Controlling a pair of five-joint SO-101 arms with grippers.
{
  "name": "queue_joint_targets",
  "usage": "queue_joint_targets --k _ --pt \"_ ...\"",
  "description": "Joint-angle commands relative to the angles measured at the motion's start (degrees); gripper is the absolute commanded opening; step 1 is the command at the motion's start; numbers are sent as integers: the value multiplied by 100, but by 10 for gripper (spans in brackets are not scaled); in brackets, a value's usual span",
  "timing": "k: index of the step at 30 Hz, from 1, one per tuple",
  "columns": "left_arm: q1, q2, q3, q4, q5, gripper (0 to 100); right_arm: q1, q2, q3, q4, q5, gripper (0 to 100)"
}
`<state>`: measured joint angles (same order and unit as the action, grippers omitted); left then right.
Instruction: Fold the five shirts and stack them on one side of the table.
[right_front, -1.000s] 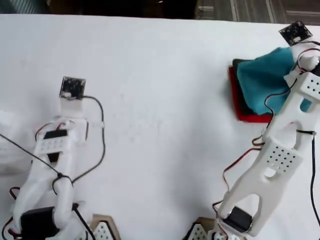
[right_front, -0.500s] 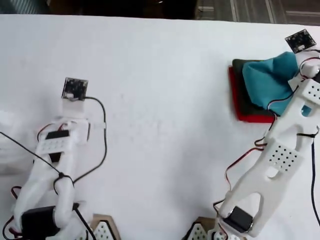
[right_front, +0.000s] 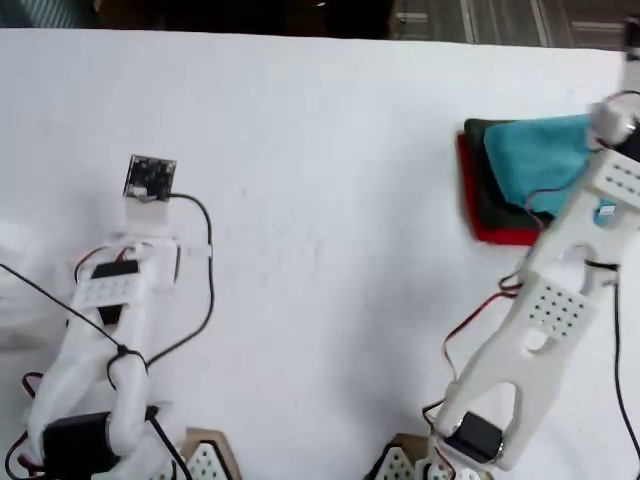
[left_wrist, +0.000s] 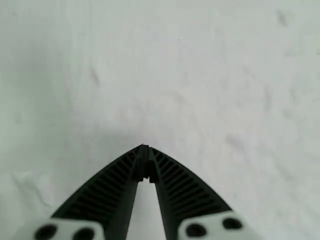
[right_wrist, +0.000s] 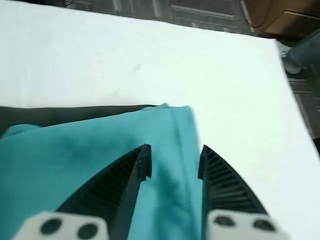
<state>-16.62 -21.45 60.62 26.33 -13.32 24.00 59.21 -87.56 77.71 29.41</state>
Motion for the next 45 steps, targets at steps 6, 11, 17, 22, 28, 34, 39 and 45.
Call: queue_joint_targets --k 6,11,17,22,28,34,39,45 --pt "79 -26 -22 -88 26 26 -549 664 -237 629 -53 149" --pt "79 -26 -13 -88 26 26 -514 1631 -299 664 -53 149" --pt "79 -26 -13 -88 26 26 -418 1552 -642 1218 -62 149" --pt "79 -18 -13 -88 26 26 -356 488 -747 1516 -105 149" --pt "79 -18 -13 -88 26 26 136 -286 -738 1270 -114 149" --pt "79 -18 -13 -88 26 26 549 -154 -703 1701 -70 149" --pt "79 -18 -13 -88 26 26 866 558 -703 1165 -62 149" --pt "79 -18 -13 -88 26 26 1130 1191 -791 840 -79 149"
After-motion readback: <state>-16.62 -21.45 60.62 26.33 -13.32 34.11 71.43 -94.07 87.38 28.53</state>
